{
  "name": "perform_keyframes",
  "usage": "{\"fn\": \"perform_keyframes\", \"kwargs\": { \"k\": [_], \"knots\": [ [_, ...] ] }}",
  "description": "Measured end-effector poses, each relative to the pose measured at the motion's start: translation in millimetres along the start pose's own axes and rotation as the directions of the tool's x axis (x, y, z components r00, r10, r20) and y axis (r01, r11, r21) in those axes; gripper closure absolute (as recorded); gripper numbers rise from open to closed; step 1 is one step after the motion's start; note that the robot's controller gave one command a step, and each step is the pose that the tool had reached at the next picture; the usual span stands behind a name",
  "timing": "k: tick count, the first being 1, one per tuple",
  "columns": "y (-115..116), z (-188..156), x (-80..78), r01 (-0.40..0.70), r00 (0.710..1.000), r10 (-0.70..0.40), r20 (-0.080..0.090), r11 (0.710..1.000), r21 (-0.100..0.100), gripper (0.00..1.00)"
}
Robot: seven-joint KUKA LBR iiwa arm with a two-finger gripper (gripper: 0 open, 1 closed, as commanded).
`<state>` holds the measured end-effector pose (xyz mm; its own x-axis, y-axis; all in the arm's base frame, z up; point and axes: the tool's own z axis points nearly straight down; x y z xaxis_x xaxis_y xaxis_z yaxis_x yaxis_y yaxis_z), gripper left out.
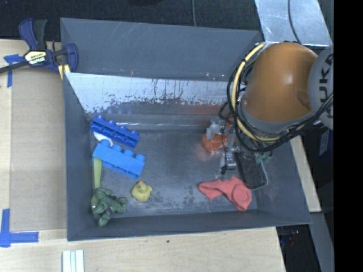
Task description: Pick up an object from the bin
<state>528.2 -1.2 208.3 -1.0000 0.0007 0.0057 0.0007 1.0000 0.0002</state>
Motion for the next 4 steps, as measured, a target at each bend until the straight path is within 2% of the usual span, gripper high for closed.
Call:
{"fn": "perform_keyframes", "kwargs": {
  "k": [1,2,3,4],
  "knots": [
    [0,-4,-1.7,0.0,1.0,0.0,0.009,1.0,0.0,0.0],
    [-1,51,15.8,-0.066,0.998,0.066,0.014,0.998,-0.001,0.0],
    [-54,83,29.3,0.081,0.997,-0.081,0.016,0.997,0.001,0.0],
    [-83,104,20.3,0.088,0.996,-0.088,0.016,0.996,0.002,0.0]
  ]
}}
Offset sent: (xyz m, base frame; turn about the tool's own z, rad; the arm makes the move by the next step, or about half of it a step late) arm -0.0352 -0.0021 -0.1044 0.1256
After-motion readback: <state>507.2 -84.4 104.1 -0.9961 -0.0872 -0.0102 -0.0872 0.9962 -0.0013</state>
